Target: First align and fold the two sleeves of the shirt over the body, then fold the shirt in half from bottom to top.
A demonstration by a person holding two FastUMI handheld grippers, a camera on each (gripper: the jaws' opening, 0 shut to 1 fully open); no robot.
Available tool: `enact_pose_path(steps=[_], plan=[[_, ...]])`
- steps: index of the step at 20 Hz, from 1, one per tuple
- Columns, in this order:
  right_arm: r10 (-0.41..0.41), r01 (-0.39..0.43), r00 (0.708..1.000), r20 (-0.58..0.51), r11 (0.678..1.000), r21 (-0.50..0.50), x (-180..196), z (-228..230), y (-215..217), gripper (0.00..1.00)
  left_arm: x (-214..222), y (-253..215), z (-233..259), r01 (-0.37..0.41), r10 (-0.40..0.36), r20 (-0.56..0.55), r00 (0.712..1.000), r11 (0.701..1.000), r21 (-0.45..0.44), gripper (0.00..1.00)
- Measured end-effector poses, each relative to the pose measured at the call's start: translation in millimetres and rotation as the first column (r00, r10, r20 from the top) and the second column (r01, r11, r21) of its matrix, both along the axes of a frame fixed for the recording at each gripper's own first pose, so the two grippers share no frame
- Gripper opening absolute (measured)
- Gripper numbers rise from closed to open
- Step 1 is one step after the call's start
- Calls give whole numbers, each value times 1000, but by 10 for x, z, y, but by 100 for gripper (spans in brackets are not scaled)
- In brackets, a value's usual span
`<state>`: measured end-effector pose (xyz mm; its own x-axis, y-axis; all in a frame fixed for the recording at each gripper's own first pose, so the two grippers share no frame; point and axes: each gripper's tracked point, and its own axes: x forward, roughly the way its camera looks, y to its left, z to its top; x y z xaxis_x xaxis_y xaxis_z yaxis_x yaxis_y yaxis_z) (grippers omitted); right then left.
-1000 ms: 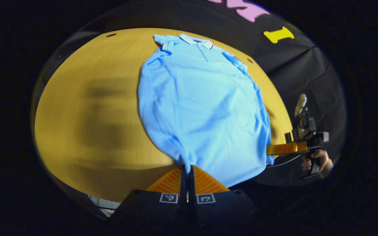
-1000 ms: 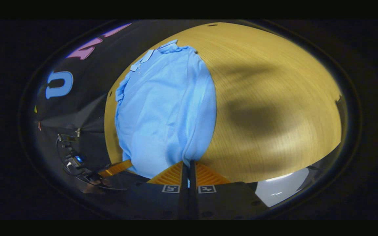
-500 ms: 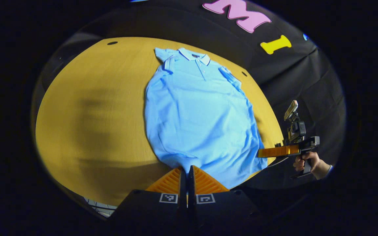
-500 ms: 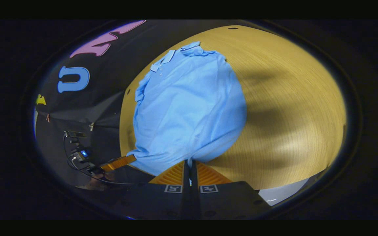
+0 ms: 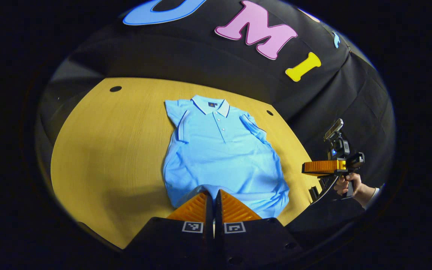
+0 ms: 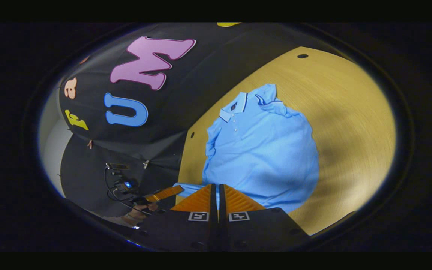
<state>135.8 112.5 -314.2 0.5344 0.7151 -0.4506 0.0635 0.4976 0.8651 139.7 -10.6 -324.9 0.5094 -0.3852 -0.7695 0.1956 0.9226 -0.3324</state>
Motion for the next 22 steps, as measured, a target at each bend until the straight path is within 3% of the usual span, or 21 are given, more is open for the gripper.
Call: enact_pose_path(steps=[1, 3, 4, 5, 6, 8, 11, 12, 13, 14, 15, 16, 17, 19, 20, 21, 22], plan=[[1, -1, 1000, 4, 1000, -2, 49, 8, -30, 0, 23, -29, -22, 3, -3, -9, 1000, 1000, 8, 6], [24, -24, 1000, -2, 999, -42, 29, -102, -93, 10, 55, -100, -72, 20, -19, -20, 1000, 1000, 23, 11], [41, -42, 999, -18, 997, -67, -35, -180, -109, 5, 60, -116, -109, 26, -25, -30, 999, 999, 34, 6], [50, -53, 998, -33, 995, -86, -121, -241, -121, 10, 52, -124, -131, 30, -28, -38, 999, 999, 45, 6], [57, -61, 997, -45, 993, -102, -224, -285, -131, 4, 57, -147, -149, 32, -30, -38, 999, 998, 54, 11], [82, -94, 992, -95, 988, -126, -551, -413, -89, 10, 15, -150, -180, 22, -19, -41, 999, 998, 62, 6], [86, -114, 977, -197, 984, -137, -976, -633, 18, 0, -64, -138, -245, 2, 1, -62, 998, 998, 57, 6], [84, -119, 968, -236, 983, -141, -1095, -696, 60, 19, -97, -113, -260, 0, 4, -67, 998, 998, 64, 11], [80, -120, 961, -265, 983, -141, -1183, -748, 102, 39, -125, -87, -251, 2, 3, -70, 998, 998, 70, 6], [68, -114, 955, -287, 983, -146, -1208, -785, 127, 63, -149, -67, -240, 3, 2, -69, 998, 997, 74, 11], [60, -116, 946, -318, 980, -160, -1211, -862, 157, 61, -153, -65, -225, 5, 0, -70, 998, 997, 71, 6], [52, -124, 935, -350, 975, -185, -1229, -932, 156, 73, -161, -56, -219, 3, 2, -69, 998, 997, 71, 6], [35, -119, 931, -363, 970, -212, -1206, -993, 148, 94, -161, -39, -211, 0, 5, -70, 998, 997, 72, 11], [-6, -100, 918, -396, 964, -247, -1113, -1089, 139, 96, -178, -10, -203, -4, 9, -68, 998, 997, 77, 6], [-27, -79, 913, -406, 967, -242, -1060, -1085, 164, 87, -189, -1, -210, -4, 9, -67, 998, 997, 78, 6], [-40, -66, 908, -416, 969, -238, -1024, -1096, 204, 91, -203, 6, -211, -1, 7, -68, 998, 997, 83, 6], [-46, -73, 907, -419, 962, -263, -1023, -1155, 200, 88, -219, 18, -216, 3, 3, -69, 998, 996, 87, 6]])
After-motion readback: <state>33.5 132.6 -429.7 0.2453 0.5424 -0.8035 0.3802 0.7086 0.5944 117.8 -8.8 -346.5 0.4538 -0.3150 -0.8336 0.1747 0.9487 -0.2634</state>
